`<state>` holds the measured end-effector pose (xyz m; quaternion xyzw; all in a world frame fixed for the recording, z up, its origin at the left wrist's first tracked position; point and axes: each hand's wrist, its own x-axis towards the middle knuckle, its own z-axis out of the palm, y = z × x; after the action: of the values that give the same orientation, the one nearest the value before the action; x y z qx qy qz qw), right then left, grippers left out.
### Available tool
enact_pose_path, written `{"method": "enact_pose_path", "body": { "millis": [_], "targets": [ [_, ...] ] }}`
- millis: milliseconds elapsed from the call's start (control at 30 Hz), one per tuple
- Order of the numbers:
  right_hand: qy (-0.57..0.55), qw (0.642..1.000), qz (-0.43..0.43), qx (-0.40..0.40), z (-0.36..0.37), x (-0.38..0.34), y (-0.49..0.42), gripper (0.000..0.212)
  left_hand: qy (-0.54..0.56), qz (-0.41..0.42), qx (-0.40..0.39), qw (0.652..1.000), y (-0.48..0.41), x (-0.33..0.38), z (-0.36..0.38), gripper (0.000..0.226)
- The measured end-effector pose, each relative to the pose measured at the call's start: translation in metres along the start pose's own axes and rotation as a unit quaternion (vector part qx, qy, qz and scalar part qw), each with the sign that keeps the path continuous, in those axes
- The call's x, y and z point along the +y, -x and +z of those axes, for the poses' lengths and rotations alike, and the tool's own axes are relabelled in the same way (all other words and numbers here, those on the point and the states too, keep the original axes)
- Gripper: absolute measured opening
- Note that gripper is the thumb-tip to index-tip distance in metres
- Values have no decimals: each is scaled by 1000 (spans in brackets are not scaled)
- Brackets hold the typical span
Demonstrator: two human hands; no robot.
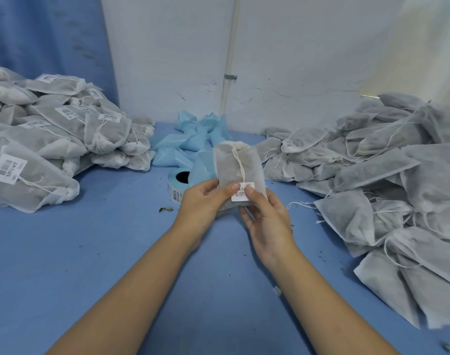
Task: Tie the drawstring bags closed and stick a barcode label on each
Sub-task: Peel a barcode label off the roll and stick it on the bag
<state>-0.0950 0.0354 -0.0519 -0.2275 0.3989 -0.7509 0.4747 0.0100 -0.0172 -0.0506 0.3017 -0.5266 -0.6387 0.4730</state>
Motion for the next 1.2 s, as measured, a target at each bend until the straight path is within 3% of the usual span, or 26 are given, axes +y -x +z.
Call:
{"method": "enact_pose_path", "body": {
  "millis": [233,433,600,667,767,867,967,1000,1200],
  "targets": [
    [-28,1000,-2,1,1,-2,0,8,85,-49,-39,994,-2,1,-6,14],
    [-39,999,-7,20,1,2,2,3,21,-32,-25,999,-3,-2,-8,61],
    [-16,999,-10,32,0,5,0,7,-107,-62,-83,989,0,3,-17,35],
    [5,999,5,38,-1,6,-1,14,-112,-46,-43,992,-1,6,-16,29],
    [18,998,23,53,-2,6,-2,26,139,2,76,987,-7,15,-16,13],
    [29,998,23,47,-3,8,-2,14,258,31,78,962,-9,20,-18,14],
    [36,998,23,39,-4,10,-3,7,229,5,71,971,-5,17,-14,52],
    [34,998,24,39,-4,10,-3,7,217,2,66,974,-4,16,-12,55],
    [55,997,20,53,-10,5,-12,10,89,19,23,996,-1,15,-2,21]
  ]
}}
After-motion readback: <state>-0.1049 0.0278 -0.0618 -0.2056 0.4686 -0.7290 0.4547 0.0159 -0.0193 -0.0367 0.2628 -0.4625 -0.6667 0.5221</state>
